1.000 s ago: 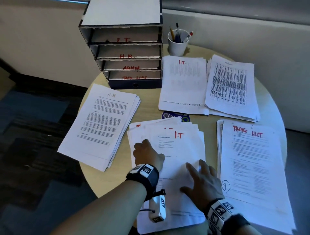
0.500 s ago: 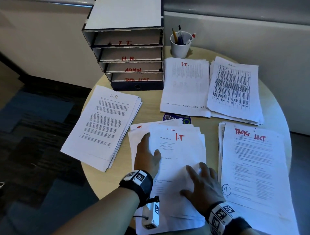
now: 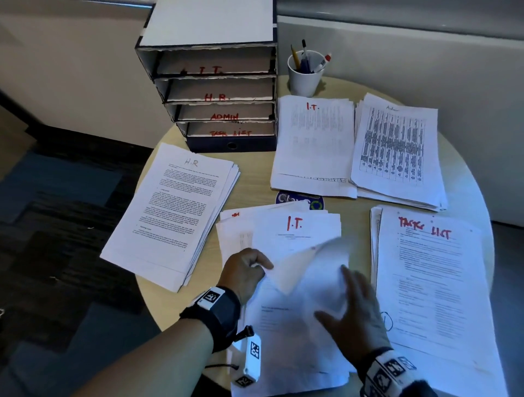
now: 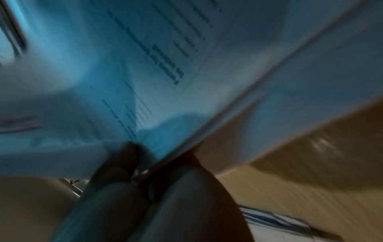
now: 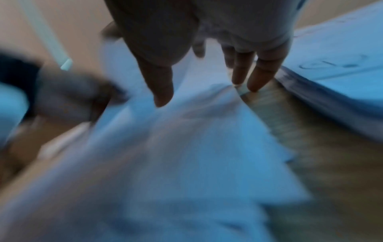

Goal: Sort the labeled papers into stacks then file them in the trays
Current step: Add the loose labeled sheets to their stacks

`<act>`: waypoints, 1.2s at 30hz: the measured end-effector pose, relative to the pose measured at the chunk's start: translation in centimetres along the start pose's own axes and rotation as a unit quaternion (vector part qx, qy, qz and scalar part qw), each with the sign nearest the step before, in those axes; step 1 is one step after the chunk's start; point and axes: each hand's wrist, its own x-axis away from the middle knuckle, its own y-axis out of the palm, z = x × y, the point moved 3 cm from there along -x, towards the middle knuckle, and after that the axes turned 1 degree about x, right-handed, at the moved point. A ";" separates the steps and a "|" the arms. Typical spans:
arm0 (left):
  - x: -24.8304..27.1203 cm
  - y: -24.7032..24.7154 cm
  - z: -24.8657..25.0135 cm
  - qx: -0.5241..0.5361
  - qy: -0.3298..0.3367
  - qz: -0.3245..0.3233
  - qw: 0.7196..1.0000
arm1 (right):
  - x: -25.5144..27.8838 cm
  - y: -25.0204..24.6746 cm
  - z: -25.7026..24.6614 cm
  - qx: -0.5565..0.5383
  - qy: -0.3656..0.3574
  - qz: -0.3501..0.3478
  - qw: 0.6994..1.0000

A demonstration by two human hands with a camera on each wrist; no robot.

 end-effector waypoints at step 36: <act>-0.1 -3.6 -1.1 0.275 -0.058 -0.020 0.959 | -1.8 -6.2 5.0 -0.521 0.112 0.037 0.846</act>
